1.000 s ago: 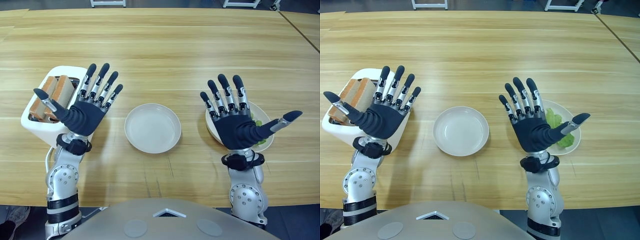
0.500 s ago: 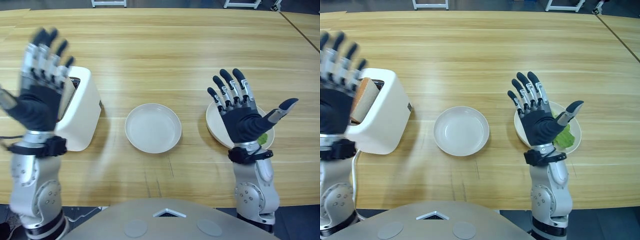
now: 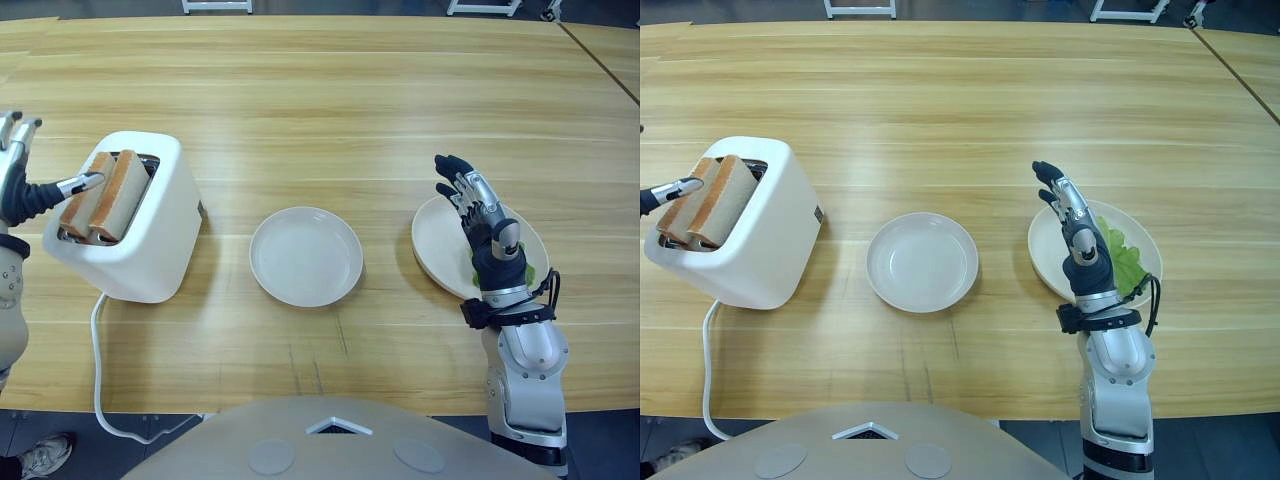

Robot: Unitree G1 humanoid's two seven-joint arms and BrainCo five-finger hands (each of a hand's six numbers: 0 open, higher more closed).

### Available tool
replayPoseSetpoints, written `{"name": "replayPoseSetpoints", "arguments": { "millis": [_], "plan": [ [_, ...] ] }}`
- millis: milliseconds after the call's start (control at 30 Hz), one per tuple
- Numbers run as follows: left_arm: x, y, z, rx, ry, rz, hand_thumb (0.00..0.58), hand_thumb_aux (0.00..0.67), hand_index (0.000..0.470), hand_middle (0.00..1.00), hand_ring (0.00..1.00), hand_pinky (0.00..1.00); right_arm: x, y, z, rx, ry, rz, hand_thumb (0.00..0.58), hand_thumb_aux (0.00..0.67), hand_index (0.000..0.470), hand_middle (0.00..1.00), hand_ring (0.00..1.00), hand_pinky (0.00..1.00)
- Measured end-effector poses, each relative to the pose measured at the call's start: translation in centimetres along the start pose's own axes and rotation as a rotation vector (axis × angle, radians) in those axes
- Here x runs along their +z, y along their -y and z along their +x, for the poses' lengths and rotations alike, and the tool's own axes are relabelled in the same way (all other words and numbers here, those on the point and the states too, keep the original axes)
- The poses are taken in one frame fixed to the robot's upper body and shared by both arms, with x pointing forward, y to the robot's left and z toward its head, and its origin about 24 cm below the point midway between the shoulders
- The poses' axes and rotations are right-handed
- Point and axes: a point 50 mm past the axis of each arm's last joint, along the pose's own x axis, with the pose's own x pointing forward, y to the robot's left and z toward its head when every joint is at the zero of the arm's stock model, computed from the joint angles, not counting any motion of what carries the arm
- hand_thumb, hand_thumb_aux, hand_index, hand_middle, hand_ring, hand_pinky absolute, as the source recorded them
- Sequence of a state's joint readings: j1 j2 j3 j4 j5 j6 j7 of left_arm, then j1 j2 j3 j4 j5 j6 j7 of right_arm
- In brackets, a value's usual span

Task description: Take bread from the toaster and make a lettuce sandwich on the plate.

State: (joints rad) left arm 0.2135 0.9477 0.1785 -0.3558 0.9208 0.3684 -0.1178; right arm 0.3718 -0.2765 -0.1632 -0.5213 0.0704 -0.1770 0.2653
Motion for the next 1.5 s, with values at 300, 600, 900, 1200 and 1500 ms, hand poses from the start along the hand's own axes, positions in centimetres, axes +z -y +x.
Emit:
{"name": "replayPoseSetpoints", "arguments": {
  "millis": [300, 600, 900, 1200, 1500],
  "plan": [
    [0.2, -0.1, 0.9, -0.008, 0.006, 0.154, 0.0, 0.0, 0.0, 0.0, 0.0, 0.0, -0.2, -0.1, -0.4, 0.013, -0.006, -0.002, 0.0, 0.0, 0.0, 0.0, 0.0, 0.0],
    [2.1, -0.4, -0.2, -0.071, 0.094, 0.197, 0.0, 0.0, 0.0, 0.0, 0.0, 0.0, -0.4, -0.2, -0.5, 0.013, -0.008, -0.012, 0.0, 0.0, 0.0, 0.0, 0.0, 0.0],
    [2.4, 0.4, -0.9, -0.147, 0.096, 0.145, 0.58, 0.67, 0.47, 0.0, 0.0, 0.0, -0.4, -0.2, -0.5, 0.007, -0.008, -0.017, 0.0, 0.0, 0.0, 0.0, 0.0, 0.0],
    [3.7, 0.3, -1.3, -0.112, 0.106, -0.07, 0.58, 0.67, 0.47, 1.0, 1.0, 1.0, -1.1, 0.2, -0.6, -0.023, -0.034, -0.049, 0.0, 0.0, 0.0, 0.0, 0.0, 0.0],
    [4.0, -1.7, -1.2, 0.015, 0.087, -0.199, 0.58, 0.67, 0.47, 1.0, 1.0, 1.0, -1.3, 1.9, -0.3, -0.073, -0.04, -0.204, 0.0, 0.0, 0.0, 0.0, 0.0, 0.0]
  ]
}}
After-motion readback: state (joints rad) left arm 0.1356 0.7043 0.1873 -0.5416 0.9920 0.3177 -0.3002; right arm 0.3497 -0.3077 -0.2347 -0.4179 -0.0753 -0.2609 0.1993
